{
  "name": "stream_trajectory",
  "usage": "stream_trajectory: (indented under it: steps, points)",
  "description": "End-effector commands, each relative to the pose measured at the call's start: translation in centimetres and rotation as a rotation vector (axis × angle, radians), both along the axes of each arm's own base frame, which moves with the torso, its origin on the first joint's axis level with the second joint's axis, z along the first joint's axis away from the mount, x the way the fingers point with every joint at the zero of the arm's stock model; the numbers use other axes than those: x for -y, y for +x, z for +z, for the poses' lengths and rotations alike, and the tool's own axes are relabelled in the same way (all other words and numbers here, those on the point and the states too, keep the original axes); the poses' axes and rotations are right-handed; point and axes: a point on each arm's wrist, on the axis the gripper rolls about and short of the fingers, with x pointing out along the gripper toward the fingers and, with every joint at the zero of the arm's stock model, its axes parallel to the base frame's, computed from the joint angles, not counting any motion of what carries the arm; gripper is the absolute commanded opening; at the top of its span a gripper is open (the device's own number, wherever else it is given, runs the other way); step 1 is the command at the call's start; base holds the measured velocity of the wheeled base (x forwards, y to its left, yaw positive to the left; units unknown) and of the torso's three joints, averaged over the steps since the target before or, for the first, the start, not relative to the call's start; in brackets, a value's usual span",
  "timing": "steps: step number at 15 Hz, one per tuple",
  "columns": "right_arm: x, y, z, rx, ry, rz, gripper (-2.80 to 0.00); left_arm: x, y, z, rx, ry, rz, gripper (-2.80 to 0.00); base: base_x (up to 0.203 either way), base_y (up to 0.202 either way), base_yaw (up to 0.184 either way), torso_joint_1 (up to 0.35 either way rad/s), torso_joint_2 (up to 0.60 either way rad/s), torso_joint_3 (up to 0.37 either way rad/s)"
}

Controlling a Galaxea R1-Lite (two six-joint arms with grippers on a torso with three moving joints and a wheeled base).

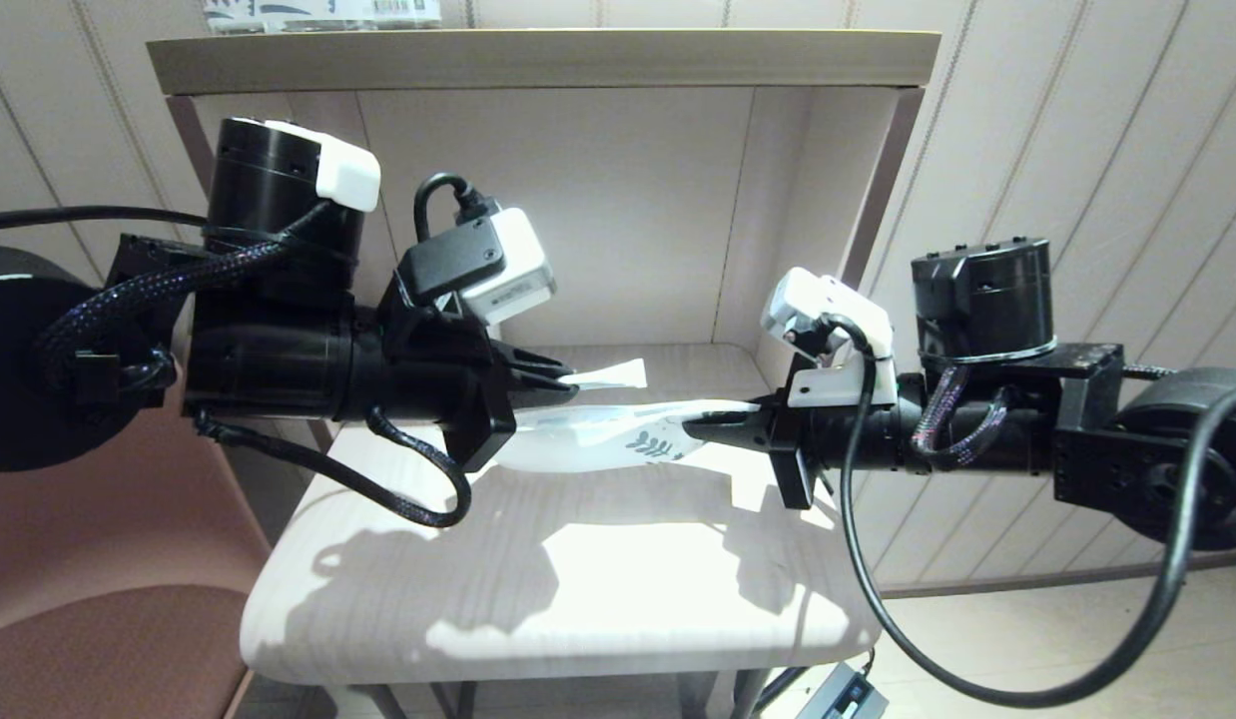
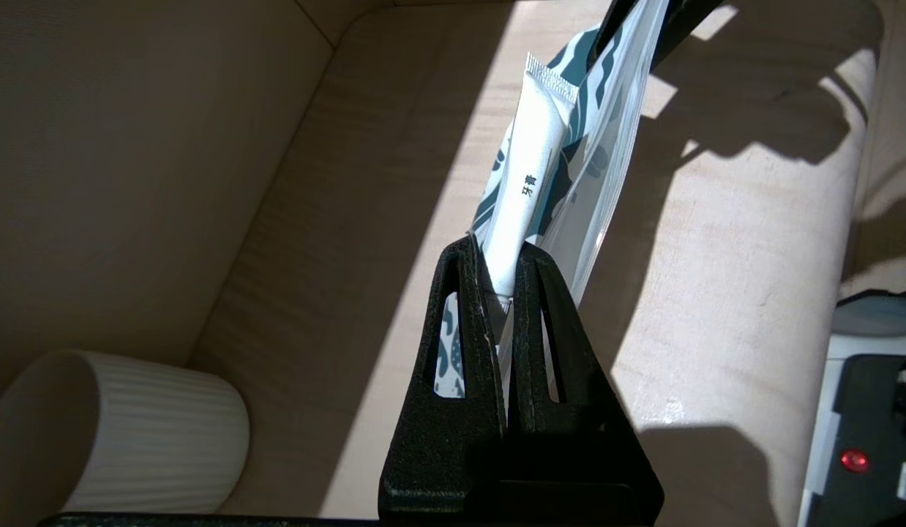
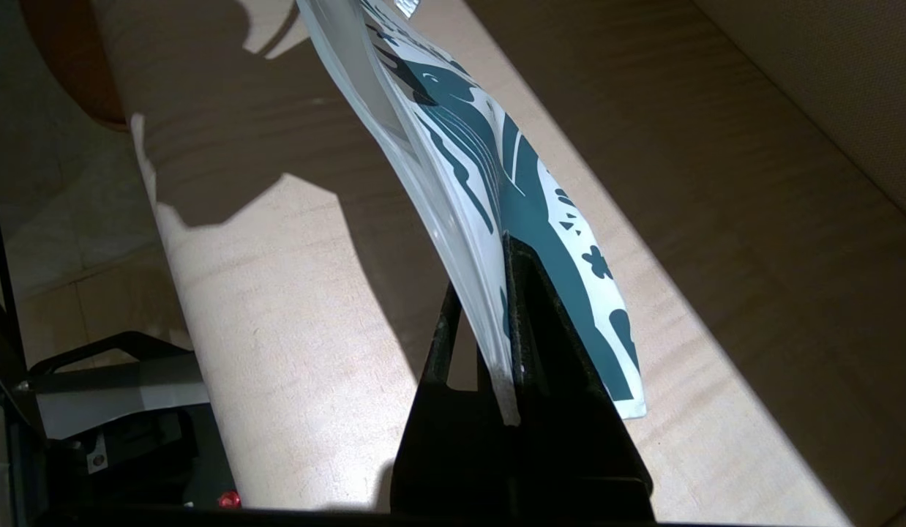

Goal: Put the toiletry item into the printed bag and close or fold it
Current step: Place the toothpaste in the storage bag

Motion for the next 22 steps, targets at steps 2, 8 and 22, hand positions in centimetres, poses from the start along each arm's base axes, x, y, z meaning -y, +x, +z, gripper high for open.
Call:
stream_trajectory:
  steps: [2, 8, 22]
  points:
    - [-0.1, 0.0, -0.1, 0.001, 0.000, 0.007, -2.80, 0.1, 0.1, -0.3, 0.011, 0.021, 0.001, -2.80, 0.000, 0.000, 0.000, 0.000, 0.00, 0.000]
    - [-0.1, 0.1, -0.2, -0.005, -0.003, 0.007, -2.80, 0.3, 0.0, -0.9, 0.012, 0.045, -0.014, -2.80, 0.000, 0.000, 0.000, 0.000, 0.00, 0.000]
    - [-0.3, -0.1, -0.4, -0.008, -0.006, 0.013, -2.80, 1.0, -0.1, -1.5, 0.098, 0.144, 0.063, -2.80, 0.000, 0.000, 0.000, 0.000, 0.00, 0.000]
